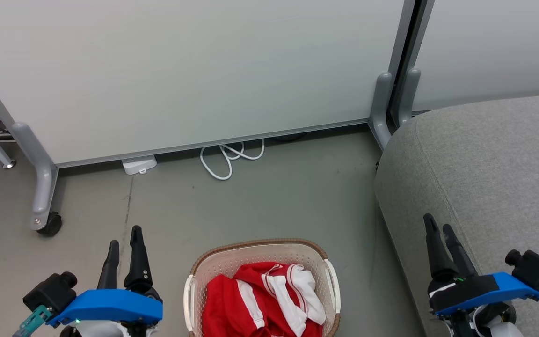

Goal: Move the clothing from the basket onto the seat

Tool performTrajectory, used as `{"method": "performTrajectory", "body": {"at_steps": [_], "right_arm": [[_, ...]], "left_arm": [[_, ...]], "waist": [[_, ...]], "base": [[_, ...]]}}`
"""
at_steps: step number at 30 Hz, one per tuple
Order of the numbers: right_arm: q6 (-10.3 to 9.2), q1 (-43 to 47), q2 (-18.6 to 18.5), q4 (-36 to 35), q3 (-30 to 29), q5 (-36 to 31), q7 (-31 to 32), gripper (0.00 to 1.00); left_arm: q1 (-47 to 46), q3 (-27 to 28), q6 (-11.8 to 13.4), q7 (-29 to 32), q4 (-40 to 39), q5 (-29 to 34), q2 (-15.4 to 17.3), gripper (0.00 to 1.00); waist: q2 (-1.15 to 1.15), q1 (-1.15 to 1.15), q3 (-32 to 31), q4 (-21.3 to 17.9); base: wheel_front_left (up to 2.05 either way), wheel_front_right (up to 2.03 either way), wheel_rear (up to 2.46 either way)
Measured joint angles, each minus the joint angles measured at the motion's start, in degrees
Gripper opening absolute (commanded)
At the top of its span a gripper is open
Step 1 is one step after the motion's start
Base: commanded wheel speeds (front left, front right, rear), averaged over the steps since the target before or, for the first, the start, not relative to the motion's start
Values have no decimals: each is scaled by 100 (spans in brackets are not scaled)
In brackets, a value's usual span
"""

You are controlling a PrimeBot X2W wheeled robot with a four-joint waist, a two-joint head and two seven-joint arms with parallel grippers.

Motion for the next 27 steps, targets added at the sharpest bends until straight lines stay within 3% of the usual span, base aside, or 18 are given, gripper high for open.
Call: {"method": "performTrajectory", "body": {"at_steps": [27], "right_arm": [[1,3,-11,-58,224,-1585,-213,100]], "left_arm": [[85,-276,99,-405,245,1365,15,100]], "waist": [[0,0,-102,47]], "base": [[0,0,0]]}}
